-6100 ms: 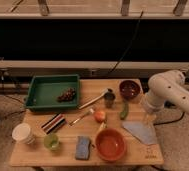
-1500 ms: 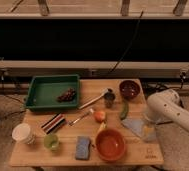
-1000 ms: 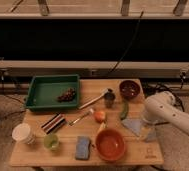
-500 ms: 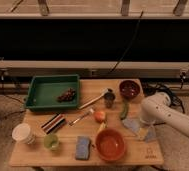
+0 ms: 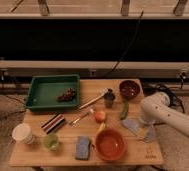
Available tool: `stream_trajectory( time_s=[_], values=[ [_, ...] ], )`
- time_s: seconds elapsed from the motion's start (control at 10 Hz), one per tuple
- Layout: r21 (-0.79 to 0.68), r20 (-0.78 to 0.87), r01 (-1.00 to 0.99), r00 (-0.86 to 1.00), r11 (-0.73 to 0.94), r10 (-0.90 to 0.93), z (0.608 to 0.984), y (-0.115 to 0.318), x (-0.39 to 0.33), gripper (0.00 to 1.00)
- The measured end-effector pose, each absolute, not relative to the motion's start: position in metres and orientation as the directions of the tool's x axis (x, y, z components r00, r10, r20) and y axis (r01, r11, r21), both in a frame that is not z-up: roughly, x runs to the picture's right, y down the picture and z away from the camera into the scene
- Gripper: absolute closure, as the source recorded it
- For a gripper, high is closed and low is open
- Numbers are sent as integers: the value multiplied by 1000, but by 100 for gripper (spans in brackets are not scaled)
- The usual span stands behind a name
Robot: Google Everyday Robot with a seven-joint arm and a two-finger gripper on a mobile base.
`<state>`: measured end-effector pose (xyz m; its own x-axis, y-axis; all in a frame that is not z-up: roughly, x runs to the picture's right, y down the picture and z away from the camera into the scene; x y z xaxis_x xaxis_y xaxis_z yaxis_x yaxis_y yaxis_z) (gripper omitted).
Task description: Place towel in red bowl
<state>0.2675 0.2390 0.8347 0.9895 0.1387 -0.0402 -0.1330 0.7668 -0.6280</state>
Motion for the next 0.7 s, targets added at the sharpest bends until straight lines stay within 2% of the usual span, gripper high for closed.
stream_trajectory(
  time_s=[0.1, 0.3, 0.7],
  values=[
    [-631, -38, -134, 989, 764, 142, 832, 238, 266, 89],
    [-633, -41, -134, 989, 763, 139, 829, 239, 269, 100],
    [-631, -41, -132, 990, 765, 137, 828, 239, 269, 100]
  ],
)
